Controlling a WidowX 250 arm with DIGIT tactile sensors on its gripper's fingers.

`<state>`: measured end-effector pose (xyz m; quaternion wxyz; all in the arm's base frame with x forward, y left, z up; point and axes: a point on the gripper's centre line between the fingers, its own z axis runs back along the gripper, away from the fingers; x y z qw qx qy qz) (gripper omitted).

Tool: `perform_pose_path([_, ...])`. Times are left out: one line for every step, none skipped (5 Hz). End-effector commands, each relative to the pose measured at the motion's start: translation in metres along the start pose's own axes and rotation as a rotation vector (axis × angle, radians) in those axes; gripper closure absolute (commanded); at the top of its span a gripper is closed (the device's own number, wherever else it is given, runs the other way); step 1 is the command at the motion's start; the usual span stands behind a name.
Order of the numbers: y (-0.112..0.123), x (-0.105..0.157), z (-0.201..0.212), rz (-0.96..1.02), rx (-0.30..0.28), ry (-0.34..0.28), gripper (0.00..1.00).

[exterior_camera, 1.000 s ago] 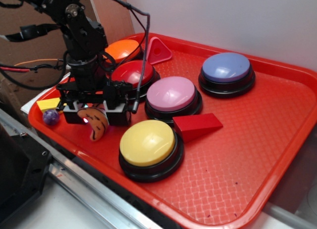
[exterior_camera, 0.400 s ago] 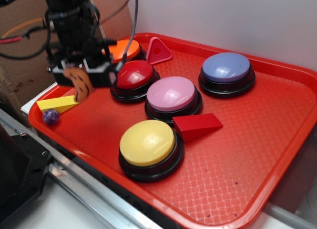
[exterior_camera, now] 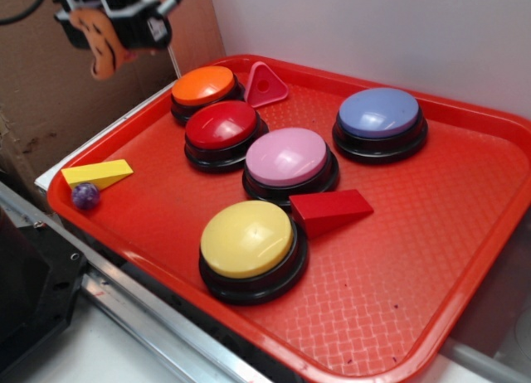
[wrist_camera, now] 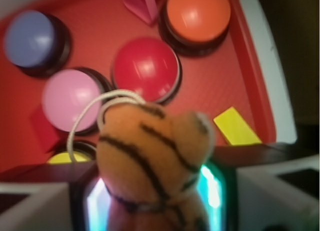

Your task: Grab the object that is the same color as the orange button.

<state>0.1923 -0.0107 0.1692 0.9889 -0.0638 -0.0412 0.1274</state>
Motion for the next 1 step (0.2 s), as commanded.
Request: perform_pose_path([0.0045,0.0084,0.0312,0.017,-0.065,-0.091,1.00])
